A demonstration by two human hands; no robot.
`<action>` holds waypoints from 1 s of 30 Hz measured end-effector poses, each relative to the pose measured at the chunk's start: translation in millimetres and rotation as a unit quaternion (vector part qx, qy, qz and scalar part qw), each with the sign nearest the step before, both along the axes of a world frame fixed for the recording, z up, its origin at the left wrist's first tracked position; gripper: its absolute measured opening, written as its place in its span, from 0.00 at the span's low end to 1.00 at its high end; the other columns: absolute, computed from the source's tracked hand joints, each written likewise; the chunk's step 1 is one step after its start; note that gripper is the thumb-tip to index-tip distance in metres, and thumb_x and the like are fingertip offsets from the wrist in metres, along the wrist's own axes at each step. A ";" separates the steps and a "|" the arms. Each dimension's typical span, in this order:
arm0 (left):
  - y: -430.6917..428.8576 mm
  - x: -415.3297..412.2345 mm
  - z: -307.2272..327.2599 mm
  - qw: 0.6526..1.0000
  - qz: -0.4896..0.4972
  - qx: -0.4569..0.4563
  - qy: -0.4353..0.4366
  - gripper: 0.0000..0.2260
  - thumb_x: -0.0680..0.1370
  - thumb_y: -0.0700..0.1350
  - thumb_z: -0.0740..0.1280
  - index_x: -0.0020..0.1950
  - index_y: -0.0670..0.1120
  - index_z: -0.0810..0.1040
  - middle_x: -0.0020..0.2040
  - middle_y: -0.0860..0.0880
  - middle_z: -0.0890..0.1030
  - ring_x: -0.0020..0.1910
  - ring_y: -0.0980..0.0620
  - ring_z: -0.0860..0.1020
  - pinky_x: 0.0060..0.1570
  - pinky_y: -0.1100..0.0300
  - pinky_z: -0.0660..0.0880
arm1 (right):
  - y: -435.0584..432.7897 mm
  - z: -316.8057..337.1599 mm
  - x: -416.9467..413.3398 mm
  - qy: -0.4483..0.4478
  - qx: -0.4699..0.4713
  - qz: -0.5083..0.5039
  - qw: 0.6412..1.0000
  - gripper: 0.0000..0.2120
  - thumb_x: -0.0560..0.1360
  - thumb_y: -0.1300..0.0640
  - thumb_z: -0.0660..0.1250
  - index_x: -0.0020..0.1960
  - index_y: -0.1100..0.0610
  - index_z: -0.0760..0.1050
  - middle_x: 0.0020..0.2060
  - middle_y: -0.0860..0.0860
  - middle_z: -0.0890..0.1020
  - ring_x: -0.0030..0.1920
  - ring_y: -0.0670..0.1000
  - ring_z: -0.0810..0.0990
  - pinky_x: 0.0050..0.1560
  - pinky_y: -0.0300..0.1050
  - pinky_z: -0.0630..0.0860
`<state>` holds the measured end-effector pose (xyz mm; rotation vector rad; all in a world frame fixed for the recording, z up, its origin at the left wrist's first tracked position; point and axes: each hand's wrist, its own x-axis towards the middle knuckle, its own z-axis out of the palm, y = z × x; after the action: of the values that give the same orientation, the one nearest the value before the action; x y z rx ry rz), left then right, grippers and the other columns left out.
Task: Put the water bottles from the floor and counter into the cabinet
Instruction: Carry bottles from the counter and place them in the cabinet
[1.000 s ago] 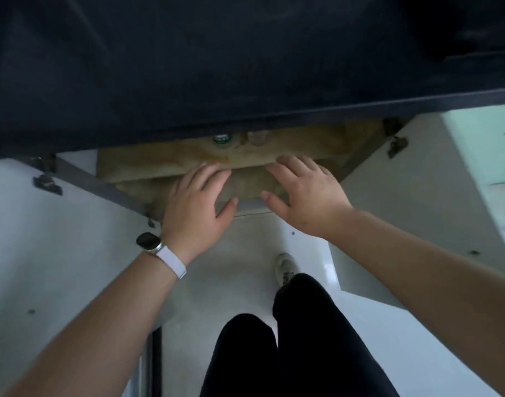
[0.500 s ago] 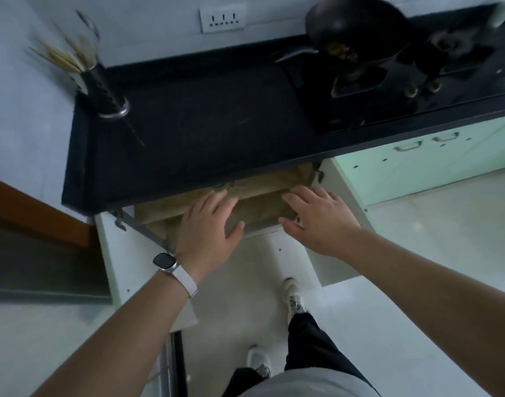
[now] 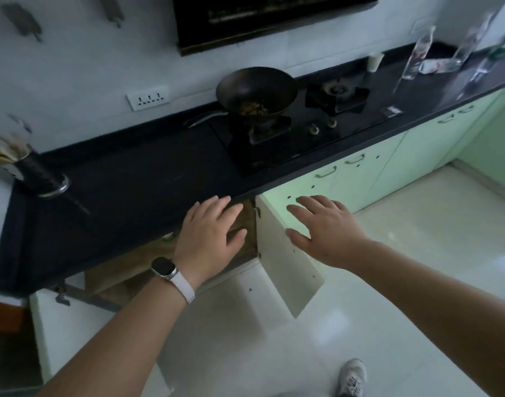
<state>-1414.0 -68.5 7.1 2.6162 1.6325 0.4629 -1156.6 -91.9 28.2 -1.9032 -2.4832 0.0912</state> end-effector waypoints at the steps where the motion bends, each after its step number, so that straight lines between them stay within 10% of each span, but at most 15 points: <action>1: 2.9 19.8 3.4 1.000 -0.008 0.000 0.004 0.23 0.80 0.58 0.60 0.72 0.49 0.75 0.72 0.45 0.75 0.73 0.43 0.70 0.71 0.41 0.65 | 0.4 3.1 18.9 0.003 0.005 -0.002 1.000 0.29 0.77 0.36 0.48 0.68 0.50 0.72 0.66 0.51 0.76 0.66 0.58 0.74 0.64 0.55 0.70; 30: 97.0 560.3 42.9 0.934 -0.318 0.165 0.008 0.20 0.78 0.56 0.61 0.62 0.45 0.82 0.61 0.43 0.81 0.62 0.40 0.78 0.60 0.43 0.72 | -44.1 45.0 501.6 -0.002 0.126 -0.247 0.961 0.27 0.77 0.37 0.53 0.68 0.50 0.72 0.65 0.52 0.76 0.66 0.58 0.72 0.66 0.55 0.68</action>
<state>-853.6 28.5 49.9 3.1645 0.6574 0.7128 -655.0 -136.0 73.2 -2.3202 -1.8332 -0.2228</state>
